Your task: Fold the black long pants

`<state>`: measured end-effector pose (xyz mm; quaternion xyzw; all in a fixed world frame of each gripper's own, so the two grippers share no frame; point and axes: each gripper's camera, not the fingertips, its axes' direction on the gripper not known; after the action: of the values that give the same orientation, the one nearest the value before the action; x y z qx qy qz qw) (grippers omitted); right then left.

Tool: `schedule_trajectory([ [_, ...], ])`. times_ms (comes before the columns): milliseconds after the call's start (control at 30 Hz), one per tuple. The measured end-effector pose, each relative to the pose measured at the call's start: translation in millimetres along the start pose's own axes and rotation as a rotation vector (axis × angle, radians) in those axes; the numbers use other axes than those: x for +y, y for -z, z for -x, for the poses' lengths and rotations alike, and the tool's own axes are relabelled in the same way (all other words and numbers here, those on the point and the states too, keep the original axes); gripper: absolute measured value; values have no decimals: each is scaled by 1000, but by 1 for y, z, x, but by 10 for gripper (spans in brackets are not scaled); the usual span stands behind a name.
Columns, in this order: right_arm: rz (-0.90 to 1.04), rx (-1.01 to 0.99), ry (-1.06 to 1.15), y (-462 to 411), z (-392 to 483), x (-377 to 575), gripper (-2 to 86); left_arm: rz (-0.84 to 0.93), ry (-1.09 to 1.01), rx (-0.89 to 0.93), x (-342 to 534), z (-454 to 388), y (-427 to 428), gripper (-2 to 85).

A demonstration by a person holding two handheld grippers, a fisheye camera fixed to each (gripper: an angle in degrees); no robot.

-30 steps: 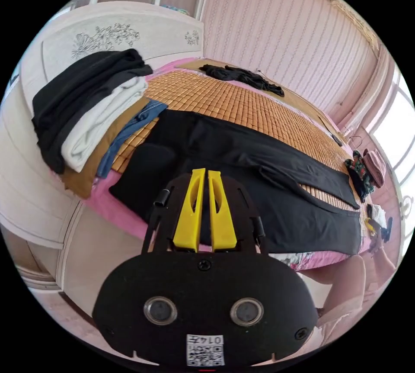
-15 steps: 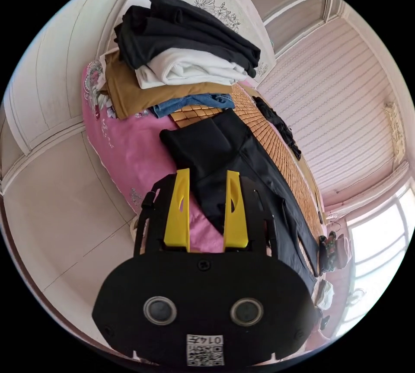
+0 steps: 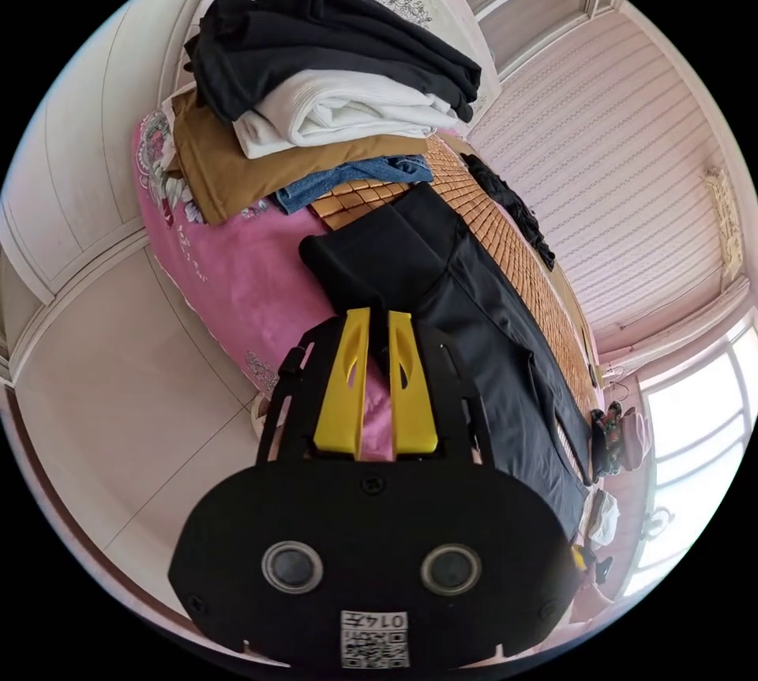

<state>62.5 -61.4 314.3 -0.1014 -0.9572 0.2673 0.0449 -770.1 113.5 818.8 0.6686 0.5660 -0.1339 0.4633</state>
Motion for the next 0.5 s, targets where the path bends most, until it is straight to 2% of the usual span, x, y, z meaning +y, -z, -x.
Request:
schedule_trajectory([
  [100,-4,34,-49,2,-11,1,94,28,-4,39,-1,0,-1,85],
  [233,94,-72,-79,-14,-20,6,68,29,-26,19,1,-11,-7,45],
  [300,123,-91,-37,-18,-12,6,33,34,-80,-28,2,-27,-8,16],
  [500,48,-95,161,8,39,-11,11,-23,-126,18,-8,-49,26,-9],
])
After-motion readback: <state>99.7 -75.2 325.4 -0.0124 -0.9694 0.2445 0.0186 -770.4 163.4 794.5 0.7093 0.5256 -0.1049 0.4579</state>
